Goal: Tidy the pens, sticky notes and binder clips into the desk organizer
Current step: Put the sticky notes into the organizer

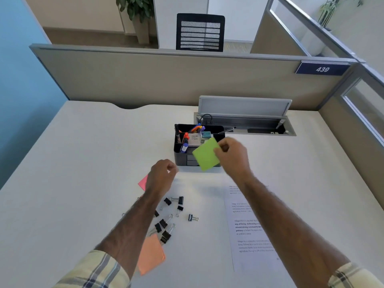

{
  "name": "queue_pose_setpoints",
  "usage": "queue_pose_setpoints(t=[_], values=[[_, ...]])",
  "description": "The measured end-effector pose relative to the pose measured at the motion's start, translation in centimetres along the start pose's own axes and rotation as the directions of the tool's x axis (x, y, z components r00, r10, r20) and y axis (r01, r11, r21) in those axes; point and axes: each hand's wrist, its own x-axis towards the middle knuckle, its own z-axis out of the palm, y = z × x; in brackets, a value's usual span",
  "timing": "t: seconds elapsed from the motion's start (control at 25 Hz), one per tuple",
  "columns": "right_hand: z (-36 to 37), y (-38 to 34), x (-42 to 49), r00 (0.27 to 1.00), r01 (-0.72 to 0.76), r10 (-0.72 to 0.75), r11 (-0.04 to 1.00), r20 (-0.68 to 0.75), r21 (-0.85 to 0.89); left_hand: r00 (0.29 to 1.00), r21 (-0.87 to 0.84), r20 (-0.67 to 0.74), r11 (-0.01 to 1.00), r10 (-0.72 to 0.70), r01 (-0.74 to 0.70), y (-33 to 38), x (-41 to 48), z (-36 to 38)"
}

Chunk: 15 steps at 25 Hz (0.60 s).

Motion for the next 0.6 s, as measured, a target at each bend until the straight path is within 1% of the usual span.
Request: queue_pose_setpoints(t=[0.08, 0.12, 0.2, 0.24, 0.32, 0.44, 0.52, 0.6], values=[[-2.0, -1.0, 1.8, 0.987, -0.032, 0.039, 0.998, -0.158, 0.050, 0.995, 0.161, -0.080, 0.984, -0.061, 0.073, -2.1, -0.4, -1.3], [-2.7, -1.3, 2.6, 0.978, -0.058, 0.070, 0.996, -0.198, 0.066, 0.990, 0.255, -0.113, 0.960, -0.087, 0.114, -3.1, -0.6, -1.9], [-3.2, -1.6, 4.0, 0.971, -0.099, 0.105, 0.994, -0.215, 0.039, 0.982, 0.443, -0.142, 0.880, -0.122, 0.173, -4.5, -0.9, -2.7], [-3.1, -1.5, 4.5, 0.972, -0.109, 0.104, 0.994, -0.209, -0.010, 0.980, 0.496, -0.138, 0.847, -0.140, 0.191, -5.0, -1.1, -2.8], [-2.4, -1.0, 5.1, 0.977, -0.134, 0.113, 0.985, -0.179, -0.109, 0.978, 0.515, -0.122, 0.831, -0.171, 0.210, -5.6, -1.5, -2.9], [-1.0, -0.1, 5.7, 0.978, -0.198, 0.179, 0.960, -0.108, -0.201, 0.978, 0.479, -0.098, 0.852, -0.185, 0.209, -5.9, -1.5, -2.9], [-0.3, 0.2, 5.7, 0.977, -0.211, 0.198, 0.950, -0.080, -0.230, 0.979, 0.481, -0.066, 0.853, -0.195, 0.202, -5.7, -1.3, -2.7], [0.2, 0.5, 5.6, 0.978, -0.206, 0.195, 0.951, -0.069, -0.233, 0.979, 0.523, -0.038, 0.831, -0.199, 0.189, -5.5, -1.2, -2.5]])
